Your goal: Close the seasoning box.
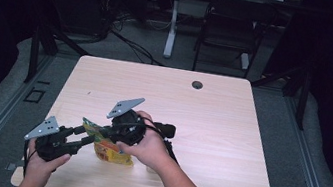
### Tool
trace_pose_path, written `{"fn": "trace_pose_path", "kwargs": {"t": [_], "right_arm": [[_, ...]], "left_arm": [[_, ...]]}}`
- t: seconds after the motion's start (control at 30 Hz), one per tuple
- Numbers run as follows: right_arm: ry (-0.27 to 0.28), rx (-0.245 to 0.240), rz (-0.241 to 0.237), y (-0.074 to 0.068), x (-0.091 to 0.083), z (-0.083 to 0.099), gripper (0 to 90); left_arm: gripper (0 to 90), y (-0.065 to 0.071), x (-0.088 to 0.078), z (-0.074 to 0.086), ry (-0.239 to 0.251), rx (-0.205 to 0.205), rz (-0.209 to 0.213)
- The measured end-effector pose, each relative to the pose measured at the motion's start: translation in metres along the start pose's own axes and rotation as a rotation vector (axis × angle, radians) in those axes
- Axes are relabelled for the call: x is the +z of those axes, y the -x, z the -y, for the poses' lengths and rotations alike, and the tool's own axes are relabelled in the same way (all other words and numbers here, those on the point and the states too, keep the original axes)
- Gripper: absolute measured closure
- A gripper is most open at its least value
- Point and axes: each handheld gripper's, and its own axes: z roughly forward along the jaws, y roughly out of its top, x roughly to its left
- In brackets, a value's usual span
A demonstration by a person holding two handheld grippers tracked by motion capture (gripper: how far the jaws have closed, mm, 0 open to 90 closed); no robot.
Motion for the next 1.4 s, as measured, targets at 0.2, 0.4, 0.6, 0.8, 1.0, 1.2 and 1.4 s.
{"fn": "trace_pose_path", "kwargs": {"t": [0.2,0.4,0.6,0.8,1.0,1.2,1.4], "right_arm": [[0.021,0.003,-0.002,-0.001,0.001,-0.002,80.1],[0.029,0.004,-0.005,-0.003,-0.003,-0.003,76.6],[0.057,0.016,-0.011,-0.004,-0.009,-0.004,73.3],[0.065,0.019,0.003,-0.003,-0.013,-0.005,71.0],[0.086,0.020,-0.003,-0.004,-0.018,-0.007,68.6],[0.104,0.034,0.012,-0.002,-0.028,-0.006,68.3],[0.132,0.044,0.031,0.000,-0.042,-0.001,68.3]], "left_arm": [[51.1,0.000,-0.005,0.001,0.006,-0.002,-0.008],[51.2,0.000,-0.009,-0.002,0.014,0.000,-0.020],[51.3,0.002,-0.016,-0.009,0.034,0.013,-0.019],[51.3,0.002,-0.021,-0.012,0.047,0.004,-0.027],[51.4,-0.002,-0.027,-0.014,0.052,0.002,-0.034],[52.2,-0.005,-0.030,-0.014,0.055,-0.015,-0.043],[53.0,-0.006,-0.031,-0.016,0.057,-0.023,-0.063]]}}
